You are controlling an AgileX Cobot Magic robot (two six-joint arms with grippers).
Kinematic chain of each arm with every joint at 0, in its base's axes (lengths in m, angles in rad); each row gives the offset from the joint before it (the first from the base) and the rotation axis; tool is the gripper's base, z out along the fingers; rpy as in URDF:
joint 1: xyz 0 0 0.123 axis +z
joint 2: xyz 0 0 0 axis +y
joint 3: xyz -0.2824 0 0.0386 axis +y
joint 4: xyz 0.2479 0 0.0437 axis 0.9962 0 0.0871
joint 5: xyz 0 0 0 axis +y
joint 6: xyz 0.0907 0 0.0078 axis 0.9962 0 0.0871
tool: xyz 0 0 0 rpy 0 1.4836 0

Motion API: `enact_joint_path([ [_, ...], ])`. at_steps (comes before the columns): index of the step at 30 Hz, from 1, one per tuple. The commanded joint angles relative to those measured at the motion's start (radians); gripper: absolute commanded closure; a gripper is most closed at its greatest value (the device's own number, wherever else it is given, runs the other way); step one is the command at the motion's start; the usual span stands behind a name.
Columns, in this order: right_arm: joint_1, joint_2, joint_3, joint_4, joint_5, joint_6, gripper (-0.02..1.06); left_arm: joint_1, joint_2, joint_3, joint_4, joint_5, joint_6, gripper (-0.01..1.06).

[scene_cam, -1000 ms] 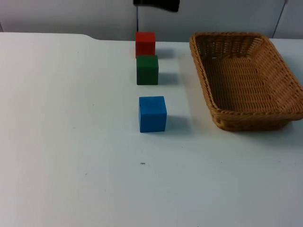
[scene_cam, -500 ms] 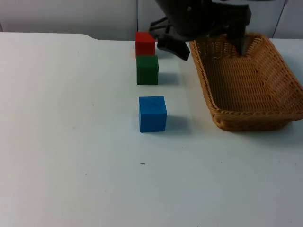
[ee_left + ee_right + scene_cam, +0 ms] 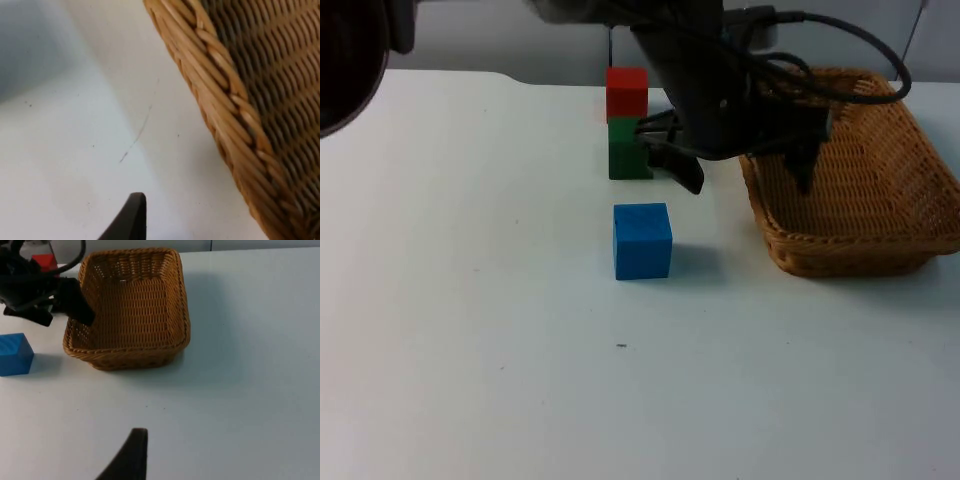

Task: Pick up the basket with the left hand and place the blue cube into the basket with the right hand.

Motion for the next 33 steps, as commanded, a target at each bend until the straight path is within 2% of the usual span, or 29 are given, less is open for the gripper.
enact_joint_path([
  [1,-0.005,-0.004,0.009,-0.009,-0.009,0.004,0.0,-0.009,0.01,-0.009,-0.006,-0.004,-0.009,0.0],
  [17,-0.005,-0.004,0.009,-0.011,-0.009,0.004,0.0,-0.033,0.034,-0.009,-0.014,-0.058,-0.013,0.01],
  [29,-0.005,-0.004,0.009,-0.011,-0.009,0.004,0.0,-0.034,0.063,-0.009,-0.019,-0.063,-0.035,0.01],
  [33,-0.005,-0.004,0.009,-0.011,-0.009,0.004,0.0,-0.034,0.063,-0.009,-0.019,-0.068,-0.053,0.09],
])
